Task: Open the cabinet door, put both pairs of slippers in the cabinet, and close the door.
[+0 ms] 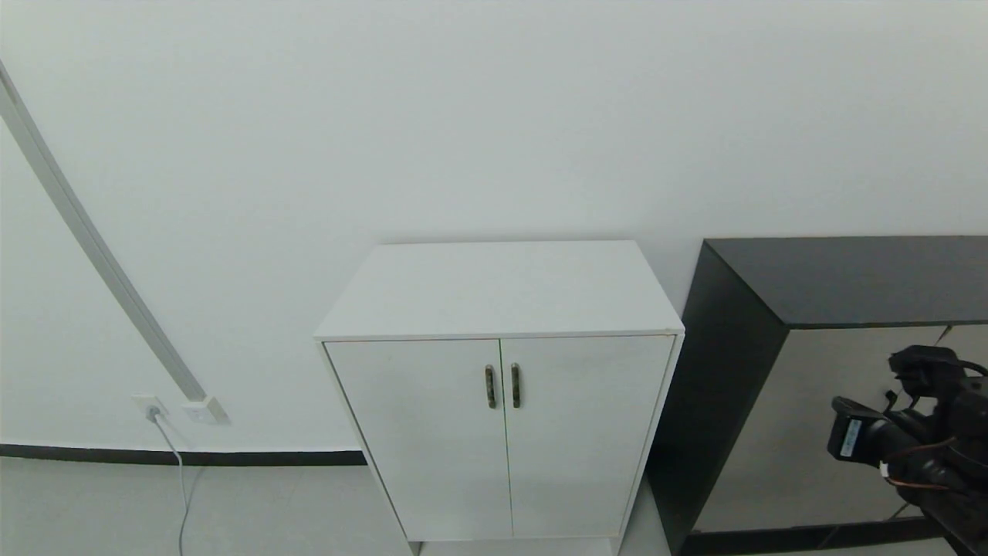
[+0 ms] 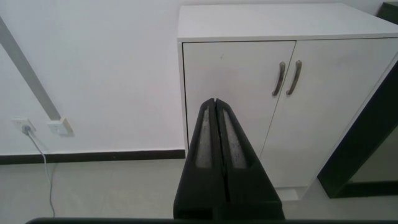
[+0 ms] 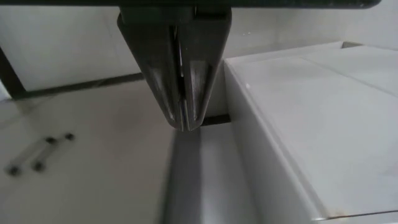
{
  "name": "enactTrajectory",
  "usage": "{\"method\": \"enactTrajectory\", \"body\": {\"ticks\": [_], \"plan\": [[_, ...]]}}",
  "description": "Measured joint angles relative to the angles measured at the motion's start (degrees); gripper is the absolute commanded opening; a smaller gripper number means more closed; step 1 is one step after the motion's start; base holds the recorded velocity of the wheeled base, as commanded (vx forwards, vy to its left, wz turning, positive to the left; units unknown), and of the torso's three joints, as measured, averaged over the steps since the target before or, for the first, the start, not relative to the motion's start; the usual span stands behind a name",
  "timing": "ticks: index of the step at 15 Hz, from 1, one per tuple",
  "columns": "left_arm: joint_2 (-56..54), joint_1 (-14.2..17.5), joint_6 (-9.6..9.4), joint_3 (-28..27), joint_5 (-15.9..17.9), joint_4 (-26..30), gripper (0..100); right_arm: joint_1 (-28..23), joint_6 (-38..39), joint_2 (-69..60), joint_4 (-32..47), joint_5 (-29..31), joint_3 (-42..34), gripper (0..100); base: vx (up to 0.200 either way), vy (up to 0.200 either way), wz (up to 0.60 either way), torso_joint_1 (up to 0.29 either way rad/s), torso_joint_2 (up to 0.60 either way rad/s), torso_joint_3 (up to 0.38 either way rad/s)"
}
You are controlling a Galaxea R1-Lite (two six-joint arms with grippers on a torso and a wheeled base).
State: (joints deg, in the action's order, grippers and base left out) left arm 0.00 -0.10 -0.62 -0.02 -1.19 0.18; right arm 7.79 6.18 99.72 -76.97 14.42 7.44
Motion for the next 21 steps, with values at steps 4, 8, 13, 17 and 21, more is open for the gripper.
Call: {"method": "enactTrajectory", "body": {"ticks": [4, 8, 13, 17, 21], "plan": [[0.0, 0.0, 0.00, 0.0, -0.1, 0.0, 0, -7.3, -5.4, -8.3, -0.2, -7.0, -6.0, 0, 0.000, 0.000, 0.00, 0.000, 0.00, 0.000], [0.0, 0.0, 0.09, 0.0, 0.0, -0.1, 0, -10.5, -7.4, -16.2, 7.4, -10.1, -7.3, 0, 0.000, 0.000, 0.00, 0.000, 0.00, 0.000], [0.0, 0.0, 0.05, -0.1, 0.0, -0.1, 0, -11.0, -8.2, -30.8, 26.4, -14.8, -7.3, 0, 0.000, 0.000, 0.00, 0.000, 0.00, 0.000], [0.0, 0.0, 0.00, -0.1, 0.0, 0.0, 0, -10.9, -9.4, -41.6, 41.1, -18.4, -7.0, 0, 0.000, 0.000, 0.00, 0.000, 0.00, 0.000], [0.0, 0.0, 0.02, -0.1, 0.0, 0.0, 0, -10.8, -11.2, -48.5, 48.5, -22.7, -7.2, 0, 0.000, 0.000, 0.00, 0.000, 0.00, 0.000]]}}
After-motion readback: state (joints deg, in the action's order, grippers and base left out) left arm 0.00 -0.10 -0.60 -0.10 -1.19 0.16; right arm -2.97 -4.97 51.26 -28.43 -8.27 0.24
